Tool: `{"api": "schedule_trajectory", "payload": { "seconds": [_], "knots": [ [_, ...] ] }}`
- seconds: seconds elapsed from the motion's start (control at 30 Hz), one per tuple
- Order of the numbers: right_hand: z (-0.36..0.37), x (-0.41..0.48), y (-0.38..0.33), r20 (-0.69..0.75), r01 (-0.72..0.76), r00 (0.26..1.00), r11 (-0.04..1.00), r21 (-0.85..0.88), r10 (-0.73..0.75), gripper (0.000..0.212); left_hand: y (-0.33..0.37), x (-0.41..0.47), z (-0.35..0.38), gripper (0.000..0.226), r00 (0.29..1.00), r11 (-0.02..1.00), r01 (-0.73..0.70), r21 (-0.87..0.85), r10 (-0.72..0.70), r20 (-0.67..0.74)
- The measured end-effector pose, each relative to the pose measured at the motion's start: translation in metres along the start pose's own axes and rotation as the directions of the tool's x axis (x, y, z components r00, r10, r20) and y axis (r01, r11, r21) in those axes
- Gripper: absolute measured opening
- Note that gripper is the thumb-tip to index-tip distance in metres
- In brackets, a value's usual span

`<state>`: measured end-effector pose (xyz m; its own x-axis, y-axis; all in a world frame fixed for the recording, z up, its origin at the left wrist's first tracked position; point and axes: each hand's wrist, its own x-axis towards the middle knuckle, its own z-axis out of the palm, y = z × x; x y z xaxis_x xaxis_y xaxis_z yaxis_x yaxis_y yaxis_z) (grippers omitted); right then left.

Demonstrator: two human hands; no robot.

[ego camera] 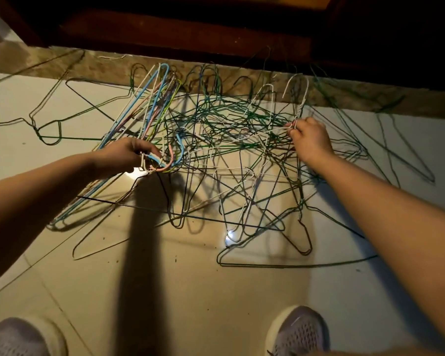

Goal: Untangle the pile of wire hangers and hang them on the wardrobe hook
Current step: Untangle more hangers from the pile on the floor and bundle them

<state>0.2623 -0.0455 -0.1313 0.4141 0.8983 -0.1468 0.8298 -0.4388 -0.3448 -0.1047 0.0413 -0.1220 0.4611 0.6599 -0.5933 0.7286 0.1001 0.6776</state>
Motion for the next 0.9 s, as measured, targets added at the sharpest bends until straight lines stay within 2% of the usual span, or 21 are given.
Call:
{"api": "schedule_trajectory", "payload": {
  "seconds": [0.07,0.13,0.2,0.27,0.3,0.37,0.47,0.6,0.73,0.8,0.9],
  "knots": [
    [-0.005,-0.005,-0.005,0.029,-0.069,0.997,0.977,0.203,0.065,0.026,0.0,0.0,-0.001,0.051,1.0,1.0,-0.008,0.003,0.008,0.004],
    [-0.01,-0.012,-0.011,0.171,-0.136,0.983,0.91,0.393,0.073,0.021,0.0,0.0,0.0,0.049,1.0,1.0,-0.019,-0.008,0.019,-0.006],
    [-0.016,-0.018,-0.018,0.403,-0.181,0.915,0.914,0.364,0.02,0.024,-0.001,0.001,-0.001,0.05,0.999,0.999,-0.032,-0.011,0.032,-0.027],
    [-0.021,-0.023,-0.024,0.612,-0.204,0.791,0.947,0.247,0.011,0.024,0.001,0.0,-0.001,0.049,0.999,0.999,-0.042,-0.004,0.042,-0.034],
    [-0.022,-0.025,-0.025,0.673,-0.206,0.739,0.957,0.204,0.016,0.022,0.002,0.0,-0.001,0.048,0.998,0.999,-0.046,-0.008,0.046,-0.036],
    [-0.023,-0.026,-0.024,0.714,-0.158,0.701,0.974,0.163,-0.006,0.019,0.006,-0.003,0.0,0.048,0.997,0.998,-0.051,-0.023,0.05,-0.051],
    [-0.024,-0.025,-0.019,0.656,-0.076,0.753,0.982,0.171,-0.056,0.012,0.01,-0.005,0.002,0.049,0.997,0.997,-0.041,-0.07,0.037,-0.066],
    [-0.025,-0.023,-0.014,0.502,-0.021,0.862,0.986,0.167,-0.067,0.017,0.005,-0.002,-0.001,0.051,0.999,0.999,-0.023,-0.041,0.022,-0.031],
    [-0.019,-0.018,-0.009,0.313,-0.035,0.95,0.986,0.164,-0.018,0.03,0.004,-0.002,-0.001,0.049,0.999,0.999,-0.031,-0.032,0.03,-0.015],
    [-0.015,-0.013,-0.009,0.228,-0.038,0.974,0.986,0.16,0.0,0.033,0.004,-0.002,-0.001,0.048,0.999,0.998,-0.046,-0.038,0.045,-0.013],
    [-0.01,-0.006,-0.011,0.175,-0.028,0.984,0.99,0.135,0.004,0.031,0.003,-0.002,-0.002,0.045,0.997,0.997,-0.071,-0.038,0.07,-0.018]
  ]
}}
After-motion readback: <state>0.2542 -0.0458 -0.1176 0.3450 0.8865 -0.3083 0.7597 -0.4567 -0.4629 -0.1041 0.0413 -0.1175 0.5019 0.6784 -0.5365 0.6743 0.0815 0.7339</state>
